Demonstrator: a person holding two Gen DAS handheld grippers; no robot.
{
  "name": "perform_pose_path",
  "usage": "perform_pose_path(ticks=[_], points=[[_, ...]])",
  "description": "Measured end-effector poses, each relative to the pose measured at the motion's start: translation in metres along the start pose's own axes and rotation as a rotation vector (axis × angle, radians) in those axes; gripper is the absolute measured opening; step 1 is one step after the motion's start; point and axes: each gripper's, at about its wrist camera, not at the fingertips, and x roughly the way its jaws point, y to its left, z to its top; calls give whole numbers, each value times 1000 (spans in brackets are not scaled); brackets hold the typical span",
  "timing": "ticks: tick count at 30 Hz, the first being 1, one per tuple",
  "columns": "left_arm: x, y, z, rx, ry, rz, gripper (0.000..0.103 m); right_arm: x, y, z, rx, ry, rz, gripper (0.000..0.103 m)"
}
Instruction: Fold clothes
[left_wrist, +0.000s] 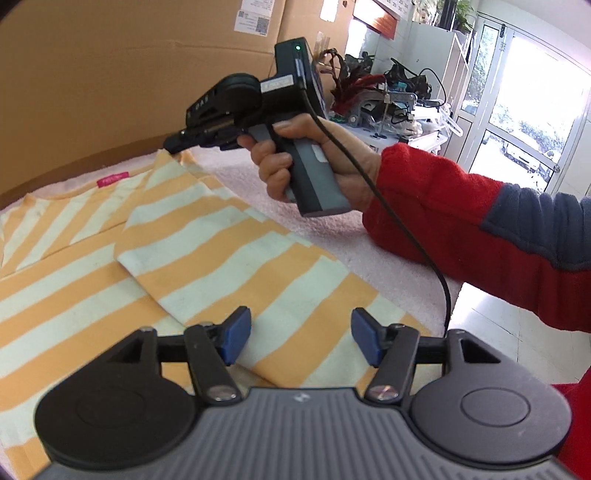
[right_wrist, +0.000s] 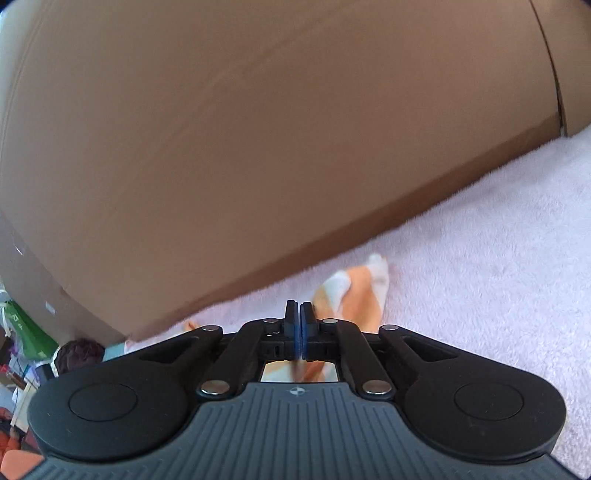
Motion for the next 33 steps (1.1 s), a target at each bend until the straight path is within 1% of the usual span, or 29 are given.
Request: perform_pose_path(ticks=[2,3,4,6,8,9,10,11,12,13,15,16,19,20,21,22,23,24,25,26,27,28,29,31,33], points=[[1,-5,-4,15,6,-9,63,7,2,-2,-56,34,-76,0],[1,-8,-5,22,8,-15,63,4,1,-1,-58,36,-55,2],[1,-11,-7,30,11,-22,65,-3,-1,1,-27,34,-16,9],[1,-17,-9,42,12,-30,67,-13,1,3,16,22,81,29],[2,-22,-12,52,10,-34,69,-17,10,2,-15,30,85,36],[2,-25,-13,57,9,-36,72,-13,14,2,-38,49,47,37],[2,-28,-14,62,8,-38,76,-7,16,0,-49,75,19,37],[3,-30,-16,67,6,-40,77,0,18,-1,-60,101,-10,34],[3,-33,-17,71,5,-42,77,5,19,-2,-67,123,-30,22],[3,-36,-18,76,4,-44,77,10,20,-3,-65,135,-27,21],[4,-41,-21,86,1,-48,77,14,21,-1,-44,146,-8,2],[4,-44,-22,91,0,-50,77,15,21,1,-27,141,10,2],[3,-45,-24,88,-7,-42,77,8,22,6,43,59,161,2],[2,-46,-25,87,-9,-39,77,6,22,7,57,40,189,2],[2,-46,-26,87,-11,-36,76,8,22,7,42,52,133,3],[2,-46,-26,86,-13,-33,76,13,22,5,2,70,46,3],[1,-48,-27,97,-13,-27,76,18,20,2,-36,91,-9,7],[1,-50,-28,110,-12,-21,76,18,16,1,-59,102,-25,0],[0,-51,-28,123,-10,-16,76,16,12,0,-68,109,-38,0],[-2,-52,-29,135,-8,-17,76,8,8,1,-42,105,-43,1],[-4,-54,-31,146,-5,-19,76,-3,5,3,-9,94,-45,14],[-7,-53,-32,155,-1,-28,76,-14,2,3,13,86,-39,21],[-10,-53,-34,165,4,-39,76,-29,1,2,4,88,-13,29],[-16,-53,-38,189,15,-57,76,-58,0,-3,-19,100,42,29],[-23,-54,-43,213,23,-72,76,-85,0,-20,-64,178,122,34]])
